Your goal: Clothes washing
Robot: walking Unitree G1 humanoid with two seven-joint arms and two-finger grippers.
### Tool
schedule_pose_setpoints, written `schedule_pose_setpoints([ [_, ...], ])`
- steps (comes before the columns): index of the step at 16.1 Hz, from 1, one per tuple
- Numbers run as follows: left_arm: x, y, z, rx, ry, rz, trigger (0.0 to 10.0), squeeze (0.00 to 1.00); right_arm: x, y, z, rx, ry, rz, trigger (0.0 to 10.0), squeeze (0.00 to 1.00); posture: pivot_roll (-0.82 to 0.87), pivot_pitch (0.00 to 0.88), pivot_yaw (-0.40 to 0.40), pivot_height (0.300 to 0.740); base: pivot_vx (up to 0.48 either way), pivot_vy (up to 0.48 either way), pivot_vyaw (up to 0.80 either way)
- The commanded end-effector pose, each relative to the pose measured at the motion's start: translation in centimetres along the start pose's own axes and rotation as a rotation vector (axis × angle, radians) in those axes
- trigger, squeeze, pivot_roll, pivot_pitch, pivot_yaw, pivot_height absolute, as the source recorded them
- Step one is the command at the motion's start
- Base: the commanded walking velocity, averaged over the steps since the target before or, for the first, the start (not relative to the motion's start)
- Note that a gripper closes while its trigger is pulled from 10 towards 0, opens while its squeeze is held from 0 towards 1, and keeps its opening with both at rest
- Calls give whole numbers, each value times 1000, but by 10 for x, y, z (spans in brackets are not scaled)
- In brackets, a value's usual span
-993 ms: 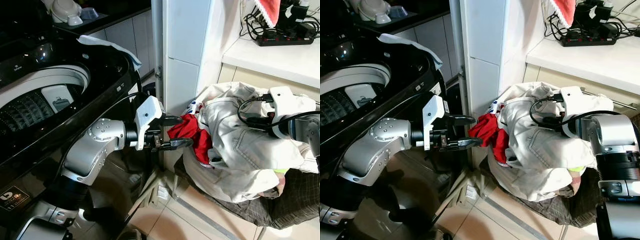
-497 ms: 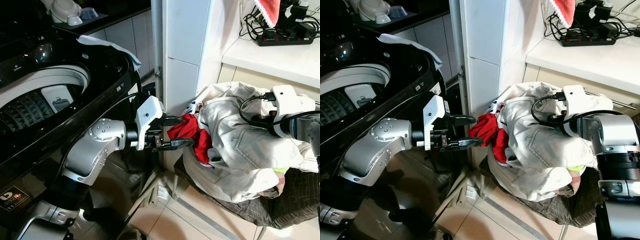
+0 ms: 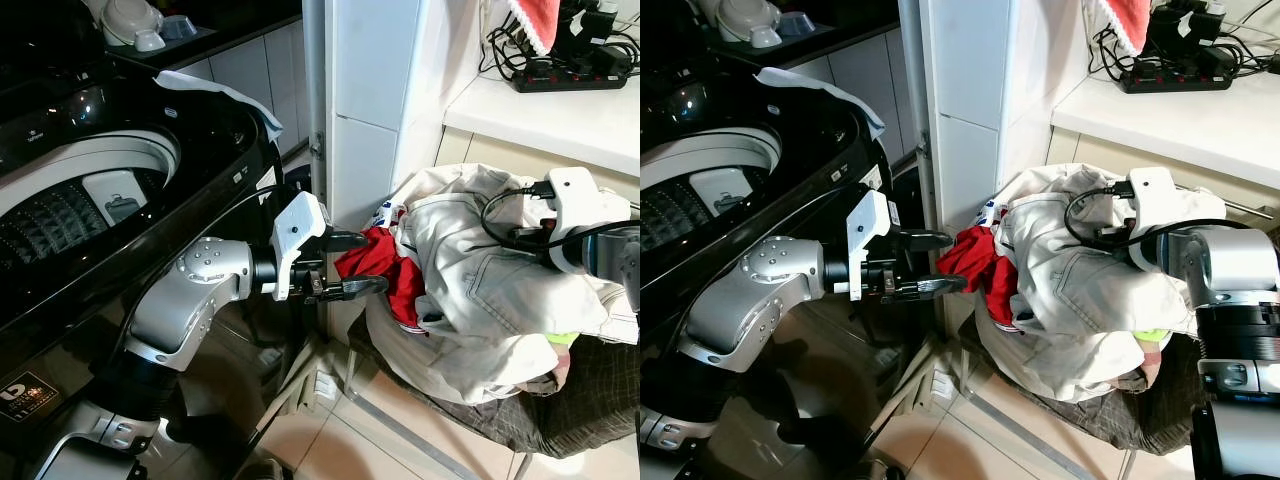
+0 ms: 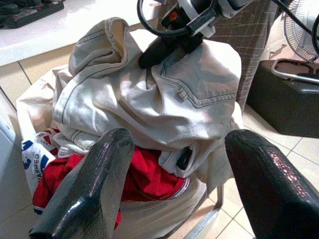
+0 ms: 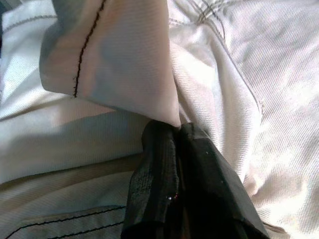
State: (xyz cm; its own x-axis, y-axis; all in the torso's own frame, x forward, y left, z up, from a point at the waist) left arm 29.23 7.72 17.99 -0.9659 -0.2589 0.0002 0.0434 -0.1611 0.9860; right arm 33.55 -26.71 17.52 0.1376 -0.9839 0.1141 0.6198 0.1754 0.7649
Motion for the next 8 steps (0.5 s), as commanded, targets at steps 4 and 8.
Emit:
schedule_pose_setpoints([
  [4, -4, 7, 1, 7, 23, -29, 10000, 0, -2, 21, 10, 81, 13, -2, 0, 0, -22, 0, 74, 740, 0, 0, 0],
  [8, -16, 20, 2, 80, 125, -73, 10000, 0, -10, 76, 47, 320, 98, -44, 0, 0, -24, 0, 77, 740, 0, 0, 0],
])
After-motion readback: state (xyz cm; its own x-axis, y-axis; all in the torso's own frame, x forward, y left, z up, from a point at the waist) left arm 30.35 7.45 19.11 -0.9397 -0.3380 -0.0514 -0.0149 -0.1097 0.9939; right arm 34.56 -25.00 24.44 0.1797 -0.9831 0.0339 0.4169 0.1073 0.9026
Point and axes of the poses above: a point about 5 cm out from each wrist's last joint towards the gripper, its own z axis pointing back from the gripper into the wrist, its own y axis along the axis of the wrist's last joint, x = y × z, the point moved 1 cm from there along -z, pointing out of the wrist towards the gripper, and after that the axes turned 5 degrees about z, right-handed, at the moved point
